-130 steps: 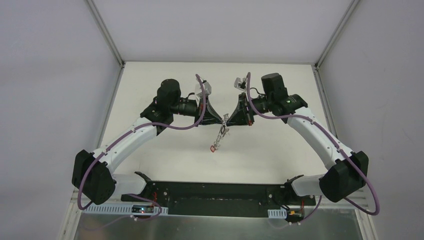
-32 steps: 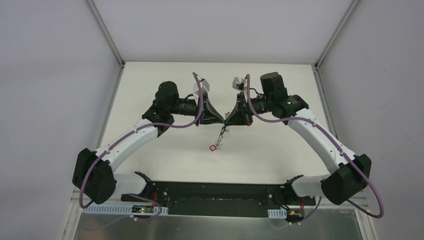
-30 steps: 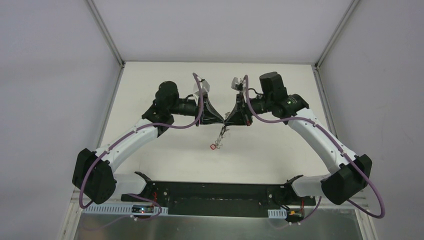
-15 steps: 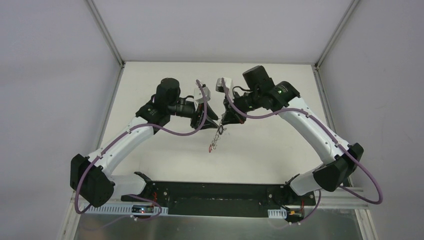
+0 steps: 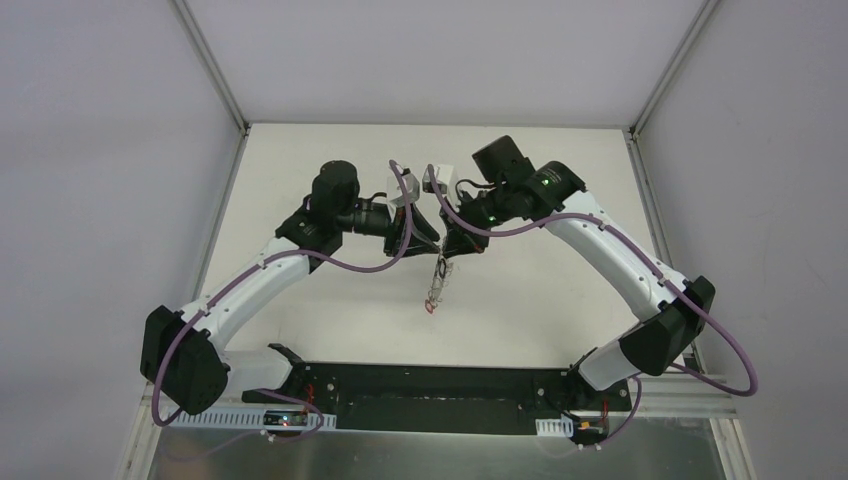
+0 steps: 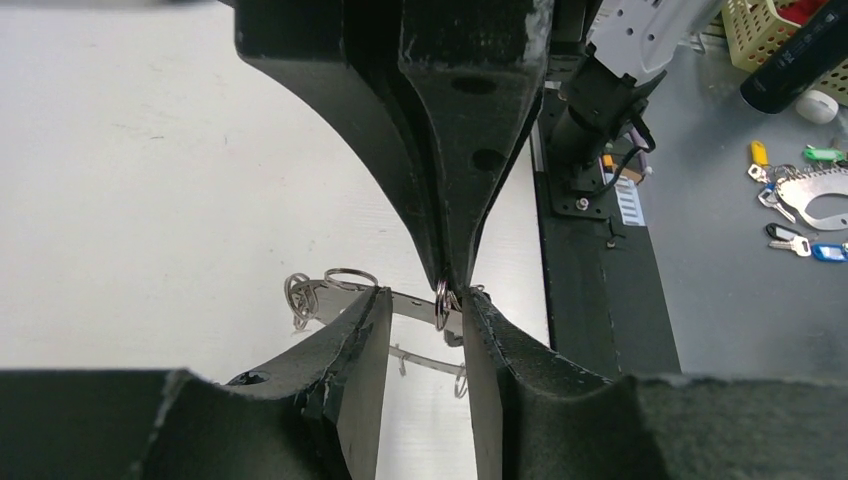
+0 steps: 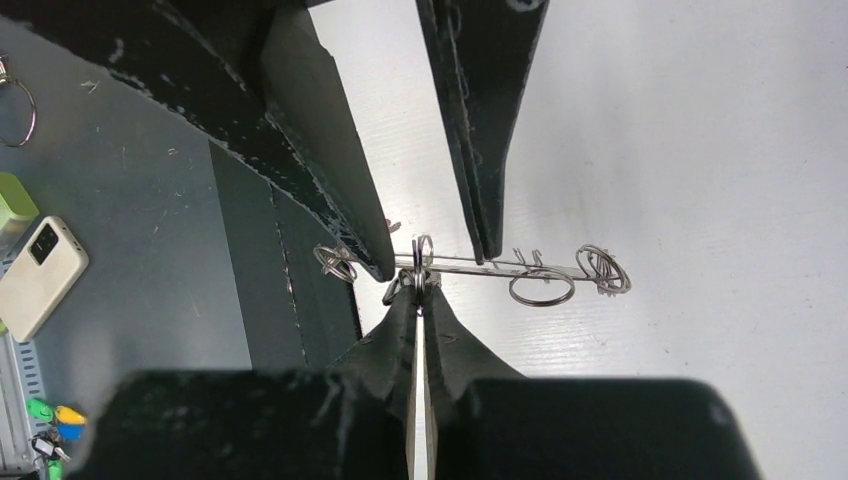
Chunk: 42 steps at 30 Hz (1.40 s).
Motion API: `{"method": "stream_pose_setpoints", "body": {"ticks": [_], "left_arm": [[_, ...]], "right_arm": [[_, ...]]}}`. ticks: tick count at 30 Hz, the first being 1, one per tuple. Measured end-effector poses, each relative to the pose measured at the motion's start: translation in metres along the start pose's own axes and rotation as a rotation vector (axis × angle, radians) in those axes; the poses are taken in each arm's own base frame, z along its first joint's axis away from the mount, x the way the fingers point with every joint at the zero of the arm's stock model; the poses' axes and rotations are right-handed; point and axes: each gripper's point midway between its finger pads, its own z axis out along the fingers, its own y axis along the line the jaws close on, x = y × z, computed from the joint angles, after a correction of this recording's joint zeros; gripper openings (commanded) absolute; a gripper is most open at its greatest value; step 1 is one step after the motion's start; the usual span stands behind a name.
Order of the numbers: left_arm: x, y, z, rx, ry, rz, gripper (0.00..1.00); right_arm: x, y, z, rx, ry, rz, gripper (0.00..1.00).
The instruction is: Put the keys on the keyring
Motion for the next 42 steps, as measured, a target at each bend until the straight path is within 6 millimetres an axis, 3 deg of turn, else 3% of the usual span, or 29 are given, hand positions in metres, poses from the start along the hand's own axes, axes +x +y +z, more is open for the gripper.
{"method": "stream_pose_setpoints", "body": {"ticks": [26, 30, 39, 42], "left_arm": [[0.000, -0.004, 0.004, 0.042, -0.026, -0.019, 0.00], [0.000, -0.005, 0.004, 0.045, -0.027, -0.025, 0.00], [-0.001, -0.002, 0.001, 0.031, -0.028, -0.068, 0.00], [-0.005, -0.002, 0.000, 0.026, -0.040, -0.105, 0.00]], "right_arm": [[-0.006, 0.001, -0.004, -0.032, -0.041, 0.044, 0.00], [-0.006, 0.000, -0.004, -0.032, -0.042, 0.047, 0.00], [-0.006, -0.007, -0.004, -0.060, -0.089, 0.089, 0.29], [-0.002, -0.012, -0.006, -0.082, -0.133, 0.111, 0.33]]}}
